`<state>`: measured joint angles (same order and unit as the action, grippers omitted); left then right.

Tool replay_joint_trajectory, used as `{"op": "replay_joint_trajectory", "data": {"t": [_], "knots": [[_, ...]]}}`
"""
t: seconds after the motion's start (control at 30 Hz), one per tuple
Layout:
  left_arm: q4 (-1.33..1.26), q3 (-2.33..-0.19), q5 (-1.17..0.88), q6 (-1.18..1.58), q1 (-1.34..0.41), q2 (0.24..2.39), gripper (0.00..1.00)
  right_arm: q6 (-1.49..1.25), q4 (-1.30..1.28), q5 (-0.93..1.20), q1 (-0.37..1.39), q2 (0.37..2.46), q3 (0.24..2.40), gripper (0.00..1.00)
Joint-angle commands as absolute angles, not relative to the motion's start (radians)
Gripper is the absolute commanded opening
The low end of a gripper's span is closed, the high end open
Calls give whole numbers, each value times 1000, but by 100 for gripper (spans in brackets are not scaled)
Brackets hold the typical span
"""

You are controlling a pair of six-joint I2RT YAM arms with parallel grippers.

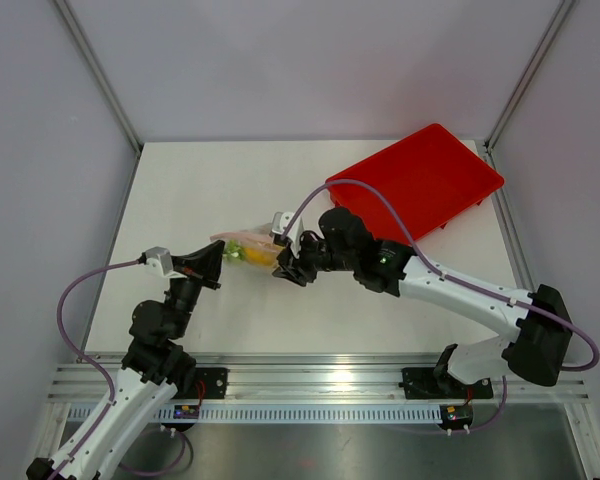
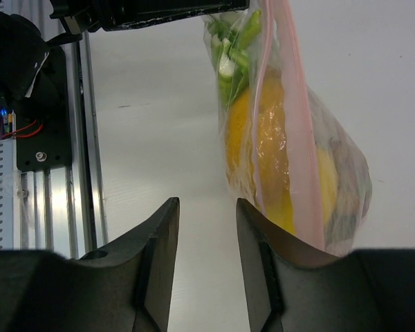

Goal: Open the zip-top bag and remove the fake food
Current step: Open the zipper of the food storage bag at the center of the board.

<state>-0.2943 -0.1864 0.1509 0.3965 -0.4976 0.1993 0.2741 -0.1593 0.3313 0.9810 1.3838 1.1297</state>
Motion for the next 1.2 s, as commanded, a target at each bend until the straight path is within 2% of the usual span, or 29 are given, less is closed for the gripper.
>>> {"op": "replay_joint_trajectory", "data": {"t": [0.0,0.23,0.33,0.73,0.83,0.87,0.97,1.07,1.17], "knots": [[-377,-193,117,377,-494,206,0,272,-83,319,989,1298,1114,46],[-397,-210,48,362,-494,258,0,239,34,220,991,1181,1032,50],[-405,-209,32,356,-494,258,0,232,14,206,989,1184,1048,56],[-413,-209,6,348,-494,252,0,288,-190,249,989,1400,1195,49],[-410,-207,8,350,-494,244,0,305,-242,248,991,1448,1230,41],[-407,-209,9,350,-494,244,0,310,-253,252,991,1462,1242,29],[-402,-210,15,351,-494,239,0,328,-281,261,992,1470,1247,8],[-387,-215,32,360,-494,232,1,360,-293,273,999,1457,1232,1],[-335,-229,73,379,-494,215,20,411,-324,275,1005,1437,1223,0]]}}
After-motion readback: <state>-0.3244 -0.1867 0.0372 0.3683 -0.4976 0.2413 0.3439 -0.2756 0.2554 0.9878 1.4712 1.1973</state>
